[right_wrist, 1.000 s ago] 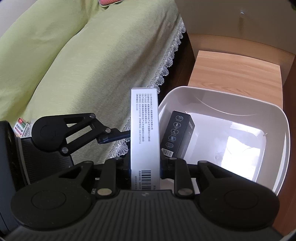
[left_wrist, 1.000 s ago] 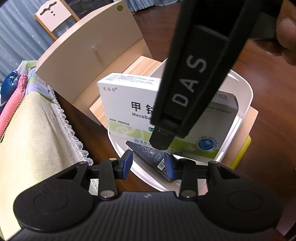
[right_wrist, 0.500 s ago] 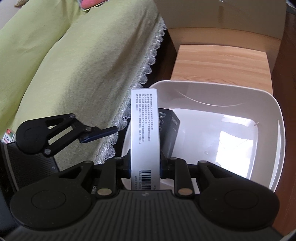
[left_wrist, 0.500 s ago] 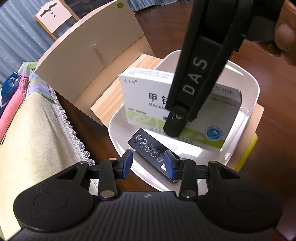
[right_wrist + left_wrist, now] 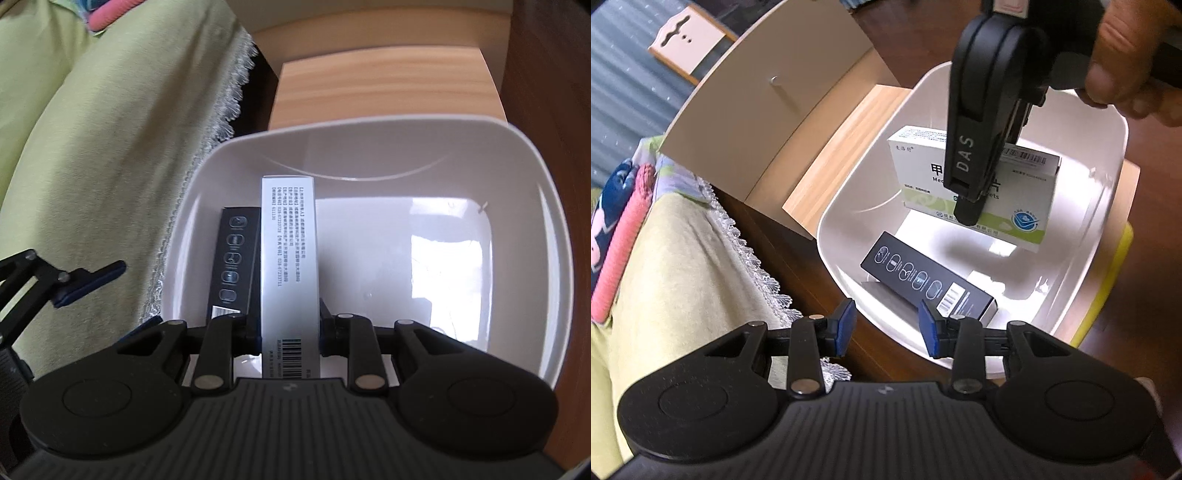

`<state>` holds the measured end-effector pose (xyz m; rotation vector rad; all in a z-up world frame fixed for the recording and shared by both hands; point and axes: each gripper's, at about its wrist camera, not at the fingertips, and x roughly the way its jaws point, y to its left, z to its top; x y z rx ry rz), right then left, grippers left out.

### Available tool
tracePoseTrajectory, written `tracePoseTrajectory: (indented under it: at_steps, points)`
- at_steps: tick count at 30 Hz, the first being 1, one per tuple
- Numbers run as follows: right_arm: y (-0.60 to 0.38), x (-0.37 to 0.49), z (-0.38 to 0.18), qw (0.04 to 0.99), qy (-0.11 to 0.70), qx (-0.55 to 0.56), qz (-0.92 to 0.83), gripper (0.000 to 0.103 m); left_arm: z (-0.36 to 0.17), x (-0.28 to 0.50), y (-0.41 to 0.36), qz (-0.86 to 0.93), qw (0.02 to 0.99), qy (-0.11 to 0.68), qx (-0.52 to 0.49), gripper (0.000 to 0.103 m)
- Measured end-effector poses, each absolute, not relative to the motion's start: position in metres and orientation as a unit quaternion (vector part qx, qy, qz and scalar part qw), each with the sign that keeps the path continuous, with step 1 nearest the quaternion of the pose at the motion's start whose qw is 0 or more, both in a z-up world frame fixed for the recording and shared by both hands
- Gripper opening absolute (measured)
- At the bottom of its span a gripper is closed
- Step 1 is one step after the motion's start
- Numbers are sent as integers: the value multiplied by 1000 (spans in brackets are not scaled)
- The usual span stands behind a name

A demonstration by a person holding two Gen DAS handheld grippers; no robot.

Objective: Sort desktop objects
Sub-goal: 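Lower the white box with the right gripper into the basin beside the black box, then open the right gripper to release the white box in the basin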

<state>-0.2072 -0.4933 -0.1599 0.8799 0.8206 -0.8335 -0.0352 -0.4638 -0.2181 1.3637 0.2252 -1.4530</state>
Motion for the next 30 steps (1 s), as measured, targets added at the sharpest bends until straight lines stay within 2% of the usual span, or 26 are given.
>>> tracePoseTrajectory:
  at_steps: [15, 30]
  points:
    - [-513, -186, -203, 724, 381, 423, -389, 22, -240, -35, -463, -553, 532, 38, 641, 46]
    - [-527, -181, -227, 710, 363, 453, -400, 22, -238, -20, -464, -528, 552, 53, 643, 46]
